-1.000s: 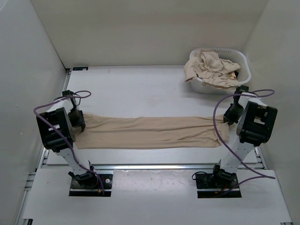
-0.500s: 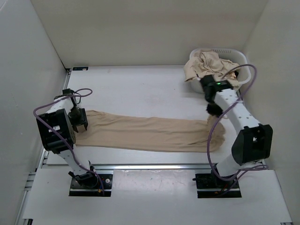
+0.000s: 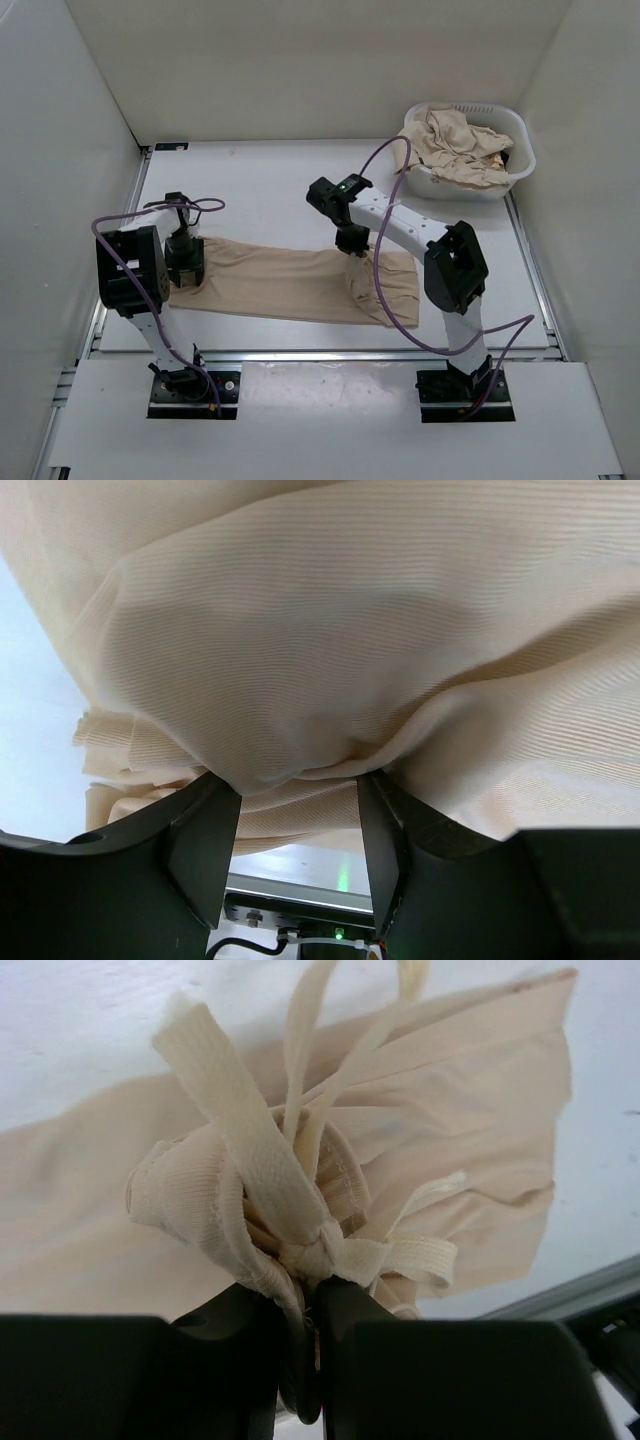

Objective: Fold and stack the trousers
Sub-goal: Fold the trousers

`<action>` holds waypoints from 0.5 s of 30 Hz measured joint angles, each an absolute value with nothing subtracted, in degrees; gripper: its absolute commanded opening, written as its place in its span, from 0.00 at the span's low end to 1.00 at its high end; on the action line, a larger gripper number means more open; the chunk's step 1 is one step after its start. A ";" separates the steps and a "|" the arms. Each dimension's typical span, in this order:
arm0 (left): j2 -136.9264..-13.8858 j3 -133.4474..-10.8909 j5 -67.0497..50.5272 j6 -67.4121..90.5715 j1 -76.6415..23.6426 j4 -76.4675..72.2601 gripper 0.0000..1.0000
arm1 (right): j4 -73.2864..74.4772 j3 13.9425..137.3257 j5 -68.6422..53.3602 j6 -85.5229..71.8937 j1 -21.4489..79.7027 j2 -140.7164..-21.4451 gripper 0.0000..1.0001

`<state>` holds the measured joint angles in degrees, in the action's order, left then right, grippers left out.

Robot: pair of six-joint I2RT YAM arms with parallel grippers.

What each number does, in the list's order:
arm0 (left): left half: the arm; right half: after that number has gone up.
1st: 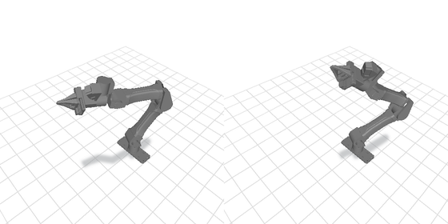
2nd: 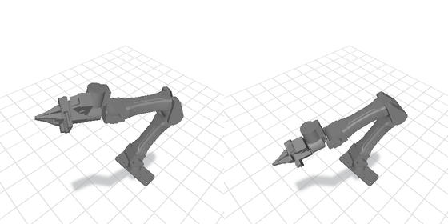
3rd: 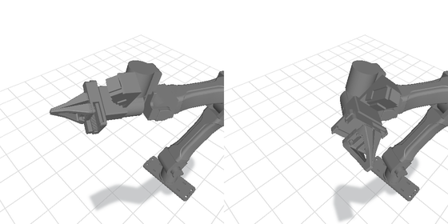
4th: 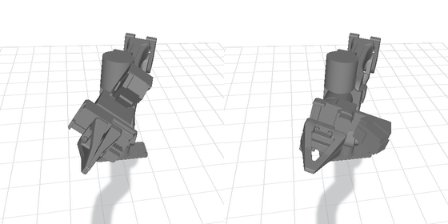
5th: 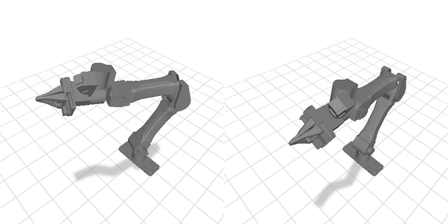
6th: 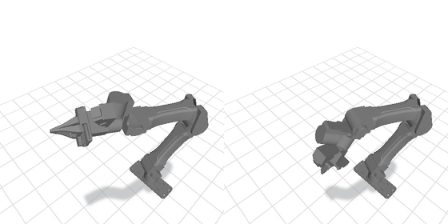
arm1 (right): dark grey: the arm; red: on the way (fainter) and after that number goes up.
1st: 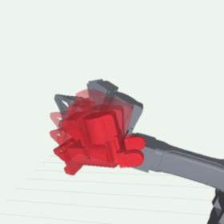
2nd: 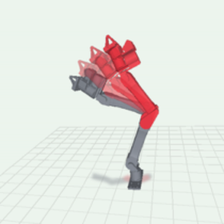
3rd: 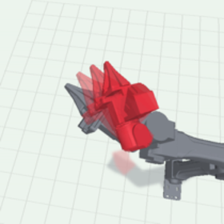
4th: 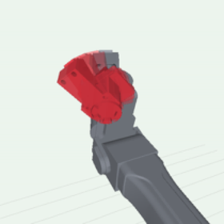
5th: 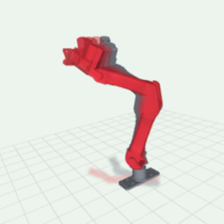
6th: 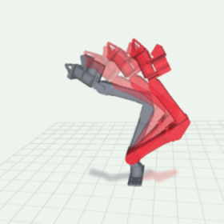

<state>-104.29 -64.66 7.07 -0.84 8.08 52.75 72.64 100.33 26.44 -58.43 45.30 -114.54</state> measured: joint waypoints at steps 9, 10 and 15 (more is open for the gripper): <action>-104.31 -64.69 7.57 -1.04 6.79 52.88 0.61 | 71.42 104.73 20.82 -54.59 46.85 -121.75 0.62; -104.31 -64.69 7.60 -1.04 6.76 52.90 0.61 | 71.24 106.08 20.60 -53.30 47.31 -122.61 0.65; -104.16 -64.71 8.43 -1.02 6.63 52.93 0.64 | 70.78 117.93 19.05 -42.61 53.28 -126.50 0.76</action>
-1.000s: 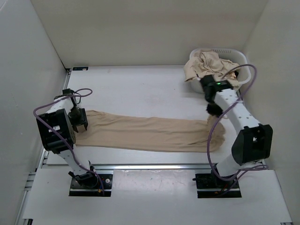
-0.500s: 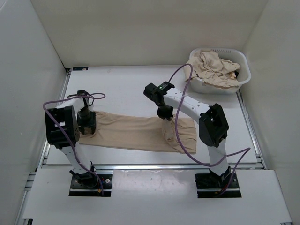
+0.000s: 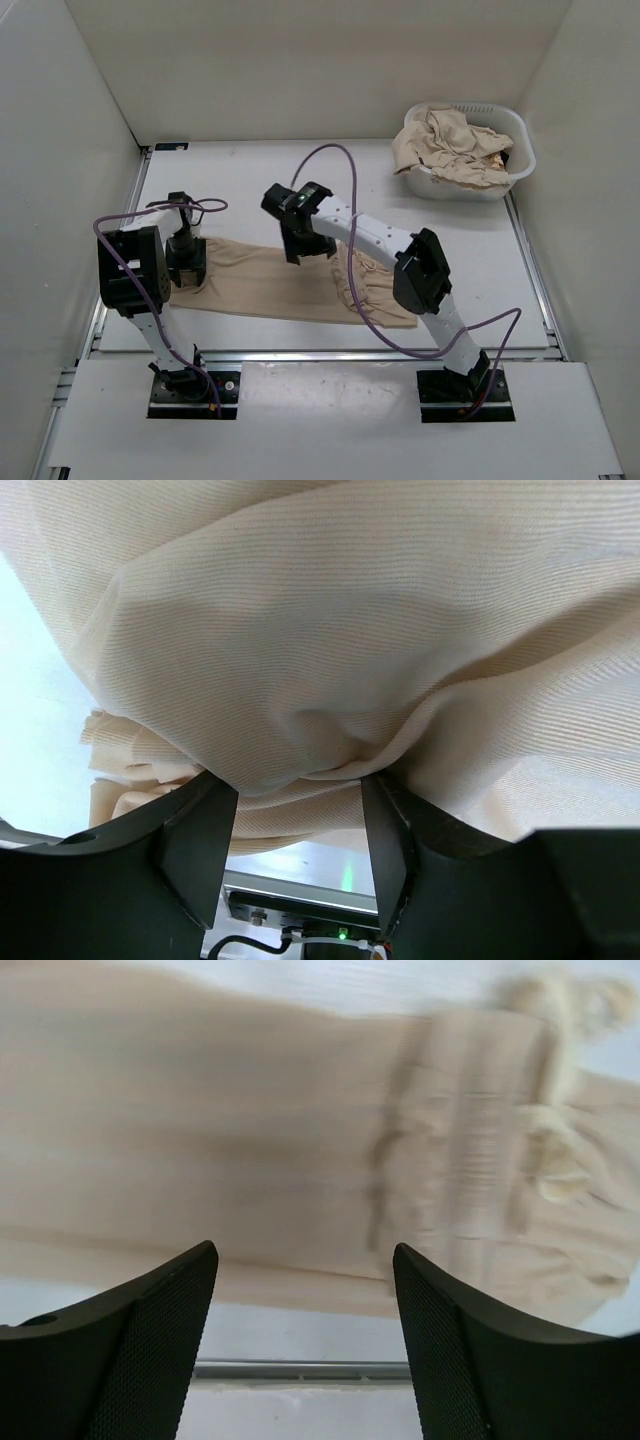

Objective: Fold and stack the trousers
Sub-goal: Fold the trousers

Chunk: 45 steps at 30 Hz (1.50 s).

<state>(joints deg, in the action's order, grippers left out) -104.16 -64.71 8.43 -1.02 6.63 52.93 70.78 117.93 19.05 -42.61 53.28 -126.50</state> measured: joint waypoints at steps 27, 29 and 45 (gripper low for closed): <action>-102.32 -70.13 11.64 -0.38 6.28 56.36 0.66 | 49.17 74.11 13.13 -35.59 46.74 -101.19 0.54; -102.32 -69.69 11.79 -0.40 6.44 56.53 0.66 | 47.70 74.02 11.90 -35.64 46.74 -102.59 0.43; -102.32 -68.82 18.85 -0.38 11.07 52.60 0.66 | 54.98 95.50 11.70 -32.73 53.45 -115.04 0.01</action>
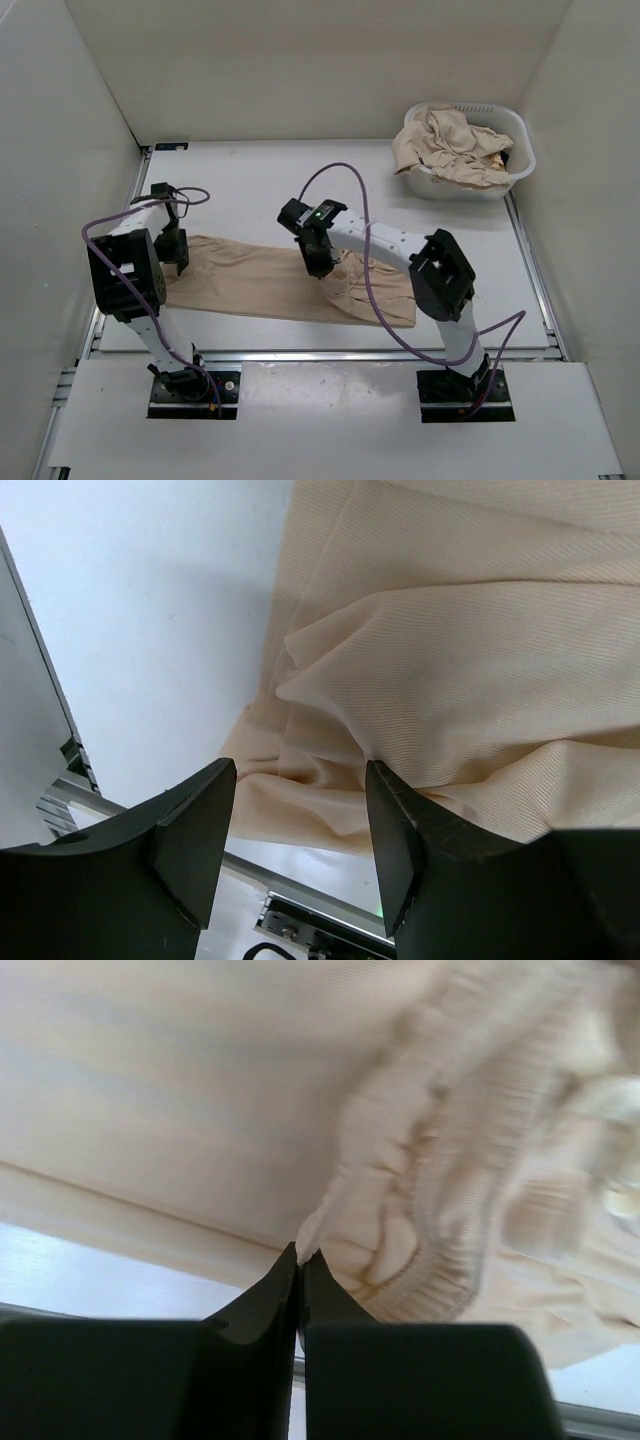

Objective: Fold and stack the trousers
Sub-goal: Fold the trousers

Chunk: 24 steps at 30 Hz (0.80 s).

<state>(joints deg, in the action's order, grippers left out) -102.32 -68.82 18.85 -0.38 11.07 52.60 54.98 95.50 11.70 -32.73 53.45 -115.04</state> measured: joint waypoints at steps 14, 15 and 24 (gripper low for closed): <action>-102.32 -67.83 18.59 -0.38 11.07 52.25 0.67 | 59.75 105.47 6.55 -24.75 58.41 -125.51 0.65; -102.32 -67.83 18.57 -0.38 11.07 52.23 0.67 | 58.94 104.53 7.27 -24.56 58.61 -123.02 0.65; -102.32 -67.22 17.89 -0.38 11.07 52.25 0.67 | 50.92 82.19 13.93 -32.56 49.08 -95.46 0.37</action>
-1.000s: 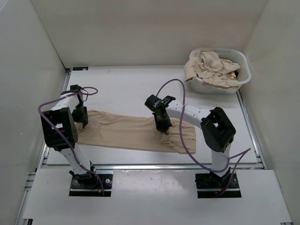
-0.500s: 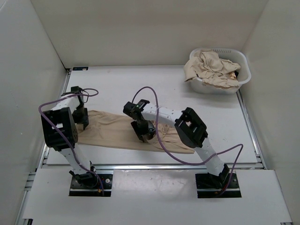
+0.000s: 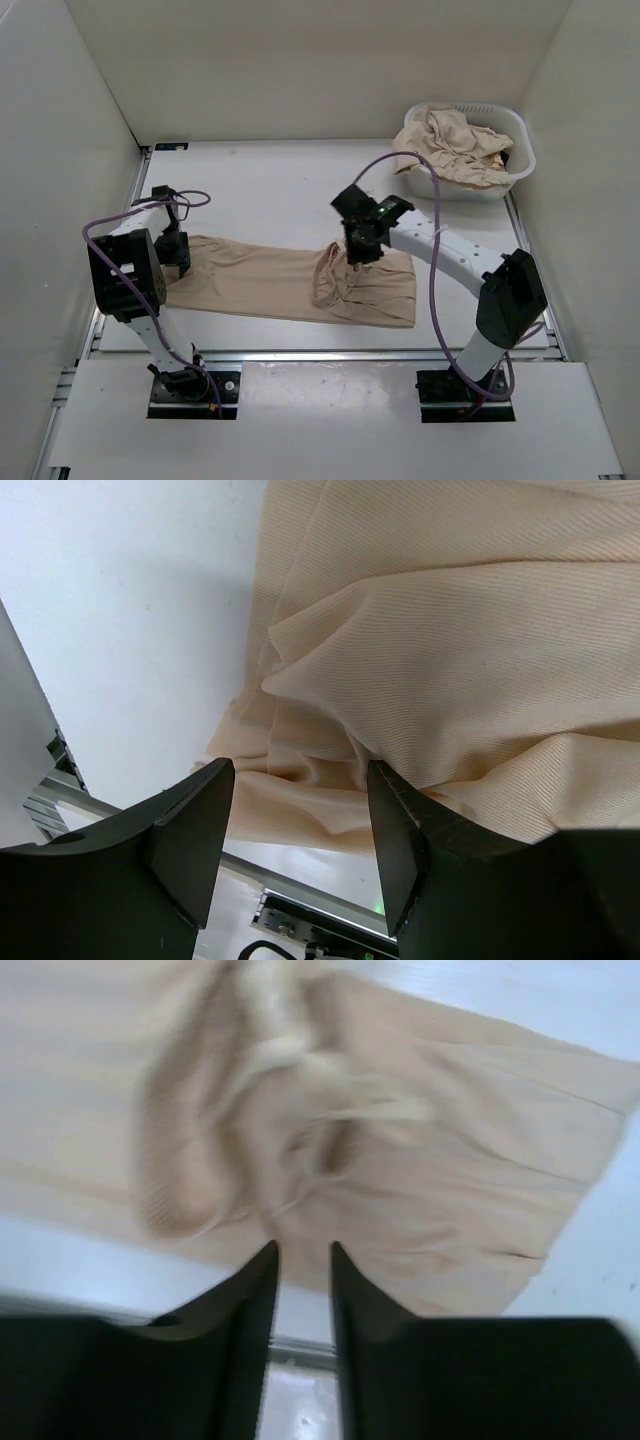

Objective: Fold and stack the trousers
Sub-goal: Fold the trousers

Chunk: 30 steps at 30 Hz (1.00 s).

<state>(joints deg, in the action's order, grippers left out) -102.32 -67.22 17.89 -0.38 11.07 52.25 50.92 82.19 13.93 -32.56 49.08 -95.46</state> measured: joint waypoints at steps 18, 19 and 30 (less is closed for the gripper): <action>-102.32 -65.93 17.74 -0.38 11.07 52.25 0.67 | 40.10 73.23 5.41 -34.68 41.39 -100.40 0.57; -102.32 -65.93 17.76 -0.38 11.07 52.23 0.67 | 39.88 73.23 5.30 -34.74 41.39 -101.08 0.57; -102.32 -65.93 17.76 -0.38 11.07 52.23 0.67 | 42.98 75.05 9.91 -35.16 41.95 -107.11 0.00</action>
